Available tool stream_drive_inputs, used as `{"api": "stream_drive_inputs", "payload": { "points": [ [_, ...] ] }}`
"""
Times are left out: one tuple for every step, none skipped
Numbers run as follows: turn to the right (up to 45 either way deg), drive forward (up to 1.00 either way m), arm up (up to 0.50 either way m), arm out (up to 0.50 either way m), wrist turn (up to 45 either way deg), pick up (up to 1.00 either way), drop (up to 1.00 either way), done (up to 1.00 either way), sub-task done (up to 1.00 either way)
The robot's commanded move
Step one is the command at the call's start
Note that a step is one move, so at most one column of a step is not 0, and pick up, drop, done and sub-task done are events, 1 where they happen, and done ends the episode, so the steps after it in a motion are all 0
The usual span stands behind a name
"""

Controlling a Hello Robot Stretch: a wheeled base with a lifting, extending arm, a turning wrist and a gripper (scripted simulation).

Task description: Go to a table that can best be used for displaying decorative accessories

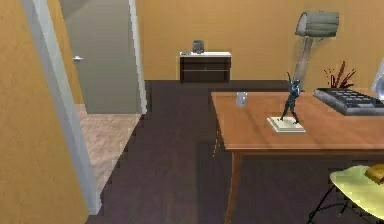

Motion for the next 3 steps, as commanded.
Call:
{"api": "stream_drive_inputs", "payload": {
  "points": [
    [-21.0,0.00,0.00,0.00,0.0,0.00,0.00,0.00,0.00],
    [0.0,0.80,0.00,0.00,0.0,0.00,0.00,0.00,0.00],
    [18.0,0.00,0.00,0.00,0.0,0.00,0.00,0.00,0.00]
  ]
}}
